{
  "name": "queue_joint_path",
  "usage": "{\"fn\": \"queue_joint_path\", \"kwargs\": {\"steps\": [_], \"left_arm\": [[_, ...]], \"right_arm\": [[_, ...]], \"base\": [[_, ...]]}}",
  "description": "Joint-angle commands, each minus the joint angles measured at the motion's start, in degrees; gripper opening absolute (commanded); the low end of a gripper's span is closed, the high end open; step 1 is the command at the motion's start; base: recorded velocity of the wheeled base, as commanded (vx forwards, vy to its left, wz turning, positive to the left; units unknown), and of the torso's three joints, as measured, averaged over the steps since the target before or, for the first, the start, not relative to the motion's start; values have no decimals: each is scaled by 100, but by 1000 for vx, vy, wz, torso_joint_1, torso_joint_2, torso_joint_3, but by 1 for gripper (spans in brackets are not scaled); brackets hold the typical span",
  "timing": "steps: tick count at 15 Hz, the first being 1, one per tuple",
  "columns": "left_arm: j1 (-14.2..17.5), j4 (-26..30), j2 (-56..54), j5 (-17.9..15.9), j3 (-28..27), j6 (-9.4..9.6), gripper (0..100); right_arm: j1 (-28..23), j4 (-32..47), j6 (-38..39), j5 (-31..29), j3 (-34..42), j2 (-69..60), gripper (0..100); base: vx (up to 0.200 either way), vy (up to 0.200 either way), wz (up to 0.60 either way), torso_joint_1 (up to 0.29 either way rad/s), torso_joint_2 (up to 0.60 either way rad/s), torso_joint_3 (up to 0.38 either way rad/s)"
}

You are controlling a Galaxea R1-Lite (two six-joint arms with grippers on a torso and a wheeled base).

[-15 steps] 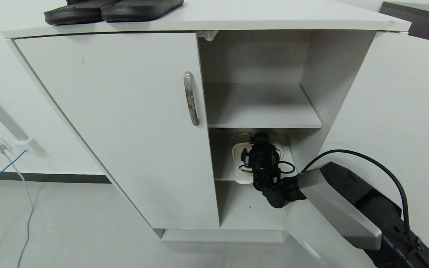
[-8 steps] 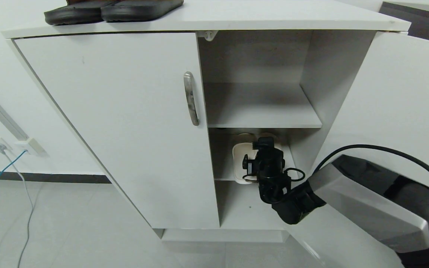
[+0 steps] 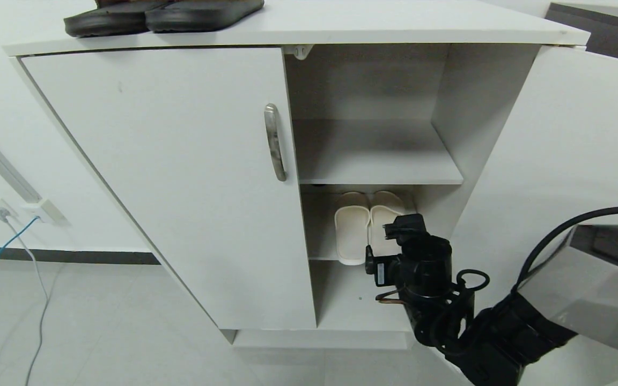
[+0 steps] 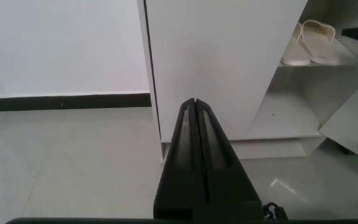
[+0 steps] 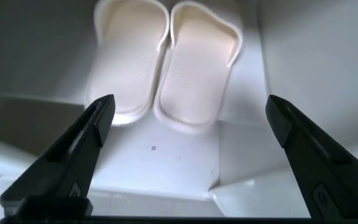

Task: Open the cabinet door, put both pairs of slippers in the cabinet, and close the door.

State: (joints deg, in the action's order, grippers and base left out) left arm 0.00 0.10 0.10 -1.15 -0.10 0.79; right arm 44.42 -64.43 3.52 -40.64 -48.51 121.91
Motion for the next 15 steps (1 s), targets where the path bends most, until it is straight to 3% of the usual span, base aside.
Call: {"fn": "queue_joint_path", "kwargs": {"steps": [1, 10, 15], "left_arm": [[0, -1, -1, 0, 1, 0, 0], [0, -1, 8, 0, 1, -9, 0], [0, -1, -1, 0, 1, -9, 0]], "right_arm": [[137, 0, -18, -5, 245, -501, 100], [277, -17, -45, 39, 491, -589, 100], [286, -26, -45, 39, 544, -563, 100]], "base": [[0, 0, 0, 0, 0, 0], [-200, 0, 0, 3, 4, 3], [0, 0, 0, 0, 0, 0]]}}
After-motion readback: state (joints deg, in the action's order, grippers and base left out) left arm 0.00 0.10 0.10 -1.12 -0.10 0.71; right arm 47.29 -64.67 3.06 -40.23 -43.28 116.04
